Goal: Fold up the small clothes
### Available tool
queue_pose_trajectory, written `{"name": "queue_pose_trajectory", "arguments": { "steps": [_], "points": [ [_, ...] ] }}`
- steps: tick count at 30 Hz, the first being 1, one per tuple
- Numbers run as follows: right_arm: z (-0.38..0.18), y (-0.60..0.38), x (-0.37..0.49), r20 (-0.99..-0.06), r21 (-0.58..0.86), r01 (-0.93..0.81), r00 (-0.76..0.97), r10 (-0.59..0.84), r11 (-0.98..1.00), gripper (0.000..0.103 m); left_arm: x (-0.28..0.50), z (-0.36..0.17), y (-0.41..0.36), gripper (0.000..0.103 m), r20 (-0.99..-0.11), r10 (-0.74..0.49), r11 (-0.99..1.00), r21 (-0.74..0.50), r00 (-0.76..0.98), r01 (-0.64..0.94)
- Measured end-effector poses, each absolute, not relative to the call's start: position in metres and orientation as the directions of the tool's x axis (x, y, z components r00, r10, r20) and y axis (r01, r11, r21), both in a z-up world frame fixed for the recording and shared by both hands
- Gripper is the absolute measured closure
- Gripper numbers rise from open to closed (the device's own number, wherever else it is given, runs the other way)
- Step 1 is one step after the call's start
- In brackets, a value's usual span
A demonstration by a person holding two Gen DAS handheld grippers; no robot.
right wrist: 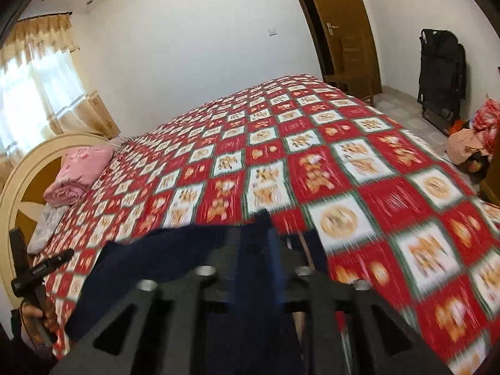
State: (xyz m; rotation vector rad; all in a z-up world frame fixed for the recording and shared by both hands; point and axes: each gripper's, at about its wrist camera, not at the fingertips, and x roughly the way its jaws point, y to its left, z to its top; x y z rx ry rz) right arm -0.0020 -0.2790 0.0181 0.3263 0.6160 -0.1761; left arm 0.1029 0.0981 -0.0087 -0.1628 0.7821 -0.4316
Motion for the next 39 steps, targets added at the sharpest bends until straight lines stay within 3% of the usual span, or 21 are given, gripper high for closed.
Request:
{"name": "queue_pose_trajectory", "arguments": {
  "steps": [5,8,11,17,21,26,30,34,39],
  "points": [
    [-0.028,-0.229,-0.055,-0.649,0.120,0.225,0.755,-0.095,0.967,0.053,0.047,-0.020,0.089,0.034,-0.650,-0.446,0.892,-0.266,0.615,0.365],
    [-0.058,-0.223,-0.066,-0.689,0.117,0.246,0.717,-0.100,0.962,0.065,0.030,-0.044,0.071,0.034,-0.697,-0.411,0.902,-0.218,0.587,0.373],
    [-0.087,-0.227,-0.068,-0.743,0.099,0.280,0.659,-0.116,0.955,0.065,0.019,-0.062,0.064,0.034,-0.730,-0.365,0.917,-0.172,0.578,0.361],
    [-0.093,-0.230,-0.082,-0.738,0.135,0.291,0.667,-0.100,0.947,0.066,-0.006,-0.075,0.063,0.034,-0.745,-0.260,0.935,-0.036,0.614,0.352],
    [-0.073,-0.235,-0.104,-0.702,0.223,0.286,0.710,-0.050,0.932,0.066,-0.027,-0.064,0.082,0.033,-0.727,-0.319,0.929,-0.113,0.608,0.353],
    [-0.043,-0.246,-0.116,-0.615,0.257,0.253,0.787,-0.044,0.933,0.065,-0.044,-0.041,0.120,0.015,-0.653,-0.342,0.935,-0.163,0.676,0.315],
    [-0.040,-0.261,-0.095,-0.619,0.289,0.267,0.785,-0.033,0.919,0.065,-0.027,-0.040,0.131,0.014,-0.644,-0.307,0.950,-0.168,0.700,0.262],
    [-0.055,-0.260,-0.069,-0.660,0.255,0.274,0.750,-0.041,0.927,0.065,-0.007,-0.056,0.129,0.014,-0.675,-0.311,0.950,-0.200,0.669,0.240],
    [-0.075,-0.243,-0.060,-0.694,0.094,0.261,0.709,-0.125,0.961,0.065,0.000,-0.074,0.121,0.014,-0.707,-0.352,0.935,-0.245,0.613,0.255]
  ]
}}
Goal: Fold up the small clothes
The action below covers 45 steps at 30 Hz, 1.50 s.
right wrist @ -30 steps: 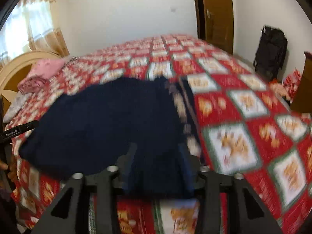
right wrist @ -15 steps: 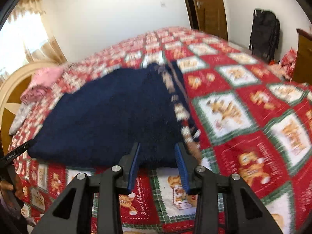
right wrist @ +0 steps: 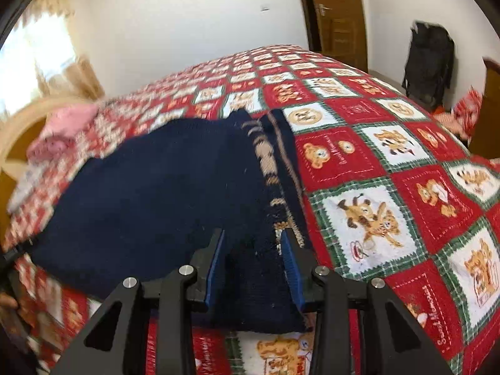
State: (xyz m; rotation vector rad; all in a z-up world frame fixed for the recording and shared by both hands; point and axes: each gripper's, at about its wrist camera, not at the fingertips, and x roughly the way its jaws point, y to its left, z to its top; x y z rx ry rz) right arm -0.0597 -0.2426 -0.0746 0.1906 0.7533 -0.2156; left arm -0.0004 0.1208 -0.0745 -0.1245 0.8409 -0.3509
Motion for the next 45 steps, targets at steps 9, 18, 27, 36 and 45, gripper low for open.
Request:
{"name": "queue_pose_trajectory", "arguments": {
  "steps": [9,18,27,36,45],
  "points": [
    [-0.074,-0.250,-0.072,-0.717,0.130,0.262,0.691,-0.092,0.956,0.086,-0.002,-0.083,0.113,0.011,-0.728,-0.323,0.943,-0.196,0.604,0.269],
    [-0.047,-0.260,-0.087,-0.632,0.210,0.256,0.772,-0.069,0.943,0.042,0.004,-0.079,0.124,0.011,-0.698,-0.397,0.918,-0.313,0.597,0.245],
    [-0.087,-0.232,-0.062,-0.734,0.014,0.211,0.666,-0.133,0.977,0.093,0.001,-0.080,0.119,0.010,-0.691,-0.377,0.926,-0.284,0.617,0.248],
    [-0.059,-0.244,-0.090,-0.695,0.004,0.213,0.703,-0.150,0.977,0.094,-0.003,-0.073,0.116,0.057,-0.676,-0.412,0.910,-0.273,0.610,0.312],
    [-0.093,-0.257,-0.090,-0.751,0.040,0.248,0.646,-0.135,0.968,0.092,0.002,-0.089,0.137,0.068,-0.724,-0.401,0.915,-0.293,0.561,0.276]
  ]
}}
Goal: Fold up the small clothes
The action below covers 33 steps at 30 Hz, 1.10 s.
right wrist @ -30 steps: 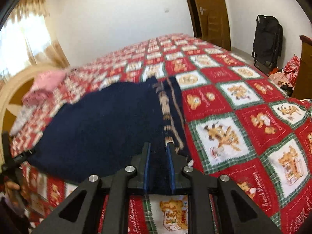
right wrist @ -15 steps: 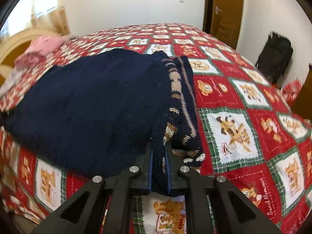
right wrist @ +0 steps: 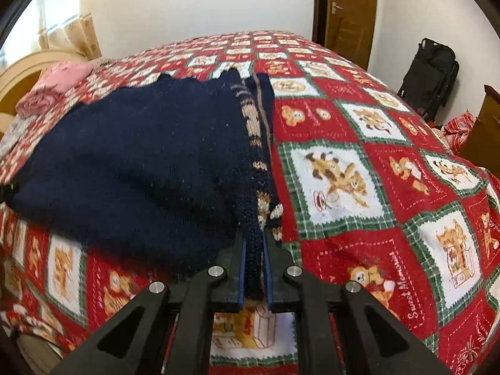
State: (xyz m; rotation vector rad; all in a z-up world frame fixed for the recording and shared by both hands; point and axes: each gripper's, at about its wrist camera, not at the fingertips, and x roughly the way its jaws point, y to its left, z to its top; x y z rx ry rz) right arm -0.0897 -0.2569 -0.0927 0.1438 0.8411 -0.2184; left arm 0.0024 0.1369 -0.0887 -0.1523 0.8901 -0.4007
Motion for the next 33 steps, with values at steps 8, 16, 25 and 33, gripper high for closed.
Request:
{"name": "queue_pose_trajectory", "arguments": {
  "steps": [8,16,25,33],
  "points": [
    [-0.039,-0.280,-0.123,-0.611,0.276,0.357,0.782,-0.124,0.892,0.087,-0.001,-0.063,0.158,0.035,-0.680,-0.411,0.911,-0.330,0.607,0.248],
    [-0.048,-0.187,-0.064,-0.636,0.284,0.091,0.763,0.116,0.955,0.087,0.025,-0.077,0.146,0.020,-0.693,-0.422,0.901,-0.394,0.584,0.184],
    [-0.089,-0.118,-0.014,-0.701,0.304,-0.027,0.671,0.243,0.952,0.087,0.020,-0.092,0.128,0.024,-0.718,-0.348,0.934,-0.321,0.603,0.156],
    [-0.101,-0.124,-0.010,-0.726,0.328,-0.002,0.639,0.254,0.945,0.087,0.019,-0.093,0.132,0.062,-0.686,-0.443,0.887,-0.430,0.578,0.169]
  ]
}}
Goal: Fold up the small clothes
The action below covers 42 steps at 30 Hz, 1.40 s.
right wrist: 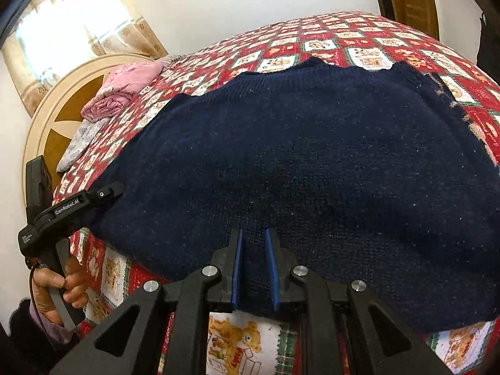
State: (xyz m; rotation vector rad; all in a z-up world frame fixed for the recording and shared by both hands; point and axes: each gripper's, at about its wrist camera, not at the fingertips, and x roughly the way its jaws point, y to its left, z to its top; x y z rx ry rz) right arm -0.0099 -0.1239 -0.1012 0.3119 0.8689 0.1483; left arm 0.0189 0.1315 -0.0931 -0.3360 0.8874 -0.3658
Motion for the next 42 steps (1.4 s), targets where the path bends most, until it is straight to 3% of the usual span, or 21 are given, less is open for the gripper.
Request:
{"name": "queue_pose_trajectory", "arguments": {
  "steps": [5,9,18,21,23,24,28,32,33,35,36,37,39,40,42],
  "points": [
    [-0.088,-0.130,-0.018,-0.687,0.364,-0.007,0.673,0.274,0.931,0.087,0.019,-0.088,0.136,0.068,-0.661,-0.489,0.851,-0.506,0.569,0.144],
    [-0.071,-0.159,-0.019,-0.614,0.499,0.008,0.709,0.347,0.867,0.087,0.015,-0.061,0.125,0.069,-0.619,-0.523,0.832,-0.519,0.585,0.195],
    [-0.038,-0.241,-0.054,-0.558,0.502,0.131,0.804,0.204,0.855,0.087,0.002,0.010,0.039,0.074,-0.553,-0.603,0.797,-0.441,0.575,0.412],
    [-0.034,-0.272,-0.077,-0.552,0.497,0.195,0.823,0.135,0.845,0.087,-0.010,0.029,-0.006,0.080,-0.525,-0.663,0.748,-0.420,0.535,0.515],
    [-0.034,-0.291,-0.091,-0.551,0.498,0.233,0.829,0.097,0.835,0.087,-0.022,0.038,-0.039,0.098,-0.492,-0.733,0.673,-0.423,0.470,0.607],
    [-0.035,-0.300,-0.099,-0.554,0.500,0.258,0.829,0.077,0.827,0.087,-0.030,0.041,-0.062,0.098,-0.481,-0.765,0.629,-0.416,0.428,0.656],
    [-0.041,-0.323,-0.129,-0.556,0.522,0.305,0.830,0.047,0.796,0.087,-0.075,0.028,-0.151,0.098,-0.527,-0.755,0.562,-0.216,0.390,0.798],
    [-0.041,-0.325,-0.140,-0.526,0.557,0.265,0.846,0.087,0.788,0.087,-0.094,-0.006,-0.177,0.093,-0.606,-0.753,0.489,-0.253,0.257,0.835],
    [-0.040,-0.323,-0.134,-0.514,0.584,0.236,0.848,0.129,0.776,0.085,-0.094,-0.014,-0.174,0.092,-0.622,-0.744,0.492,-0.265,0.242,0.829],
    [-0.035,-0.316,-0.121,-0.489,0.629,0.183,0.849,0.201,0.756,0.058,-0.091,-0.021,-0.163,0.091,-0.639,-0.726,0.520,-0.267,0.255,0.811],
    [-0.029,-0.310,-0.113,-0.456,0.655,0.137,0.856,0.244,0.743,0.035,-0.087,-0.020,-0.150,0.090,-0.642,-0.716,0.541,-0.263,0.273,0.799],
    [-0.020,-0.302,-0.102,-0.403,0.685,0.075,0.867,0.292,0.725,0.023,-0.084,-0.019,-0.138,0.085,-0.640,-0.709,0.563,-0.262,0.296,0.784],
    [-0.005,-0.283,-0.076,-0.344,0.710,-0.030,0.857,0.383,0.704,0.020,-0.071,-0.011,-0.103,0.066,-0.616,-0.702,0.617,-0.277,0.357,0.737],
    [0.000,-0.271,-0.059,-0.350,0.703,-0.063,0.837,0.421,0.709,0.019,-0.063,-0.006,-0.082,0.052,-0.596,-0.697,0.650,-0.287,0.400,0.704],
    [0.004,-0.238,-0.014,-0.410,0.647,-0.102,0.789,0.457,0.756,0.019,-0.048,0.001,-0.045,0.042,-0.562,-0.675,0.707,-0.308,0.478,0.636]
  ]
}}
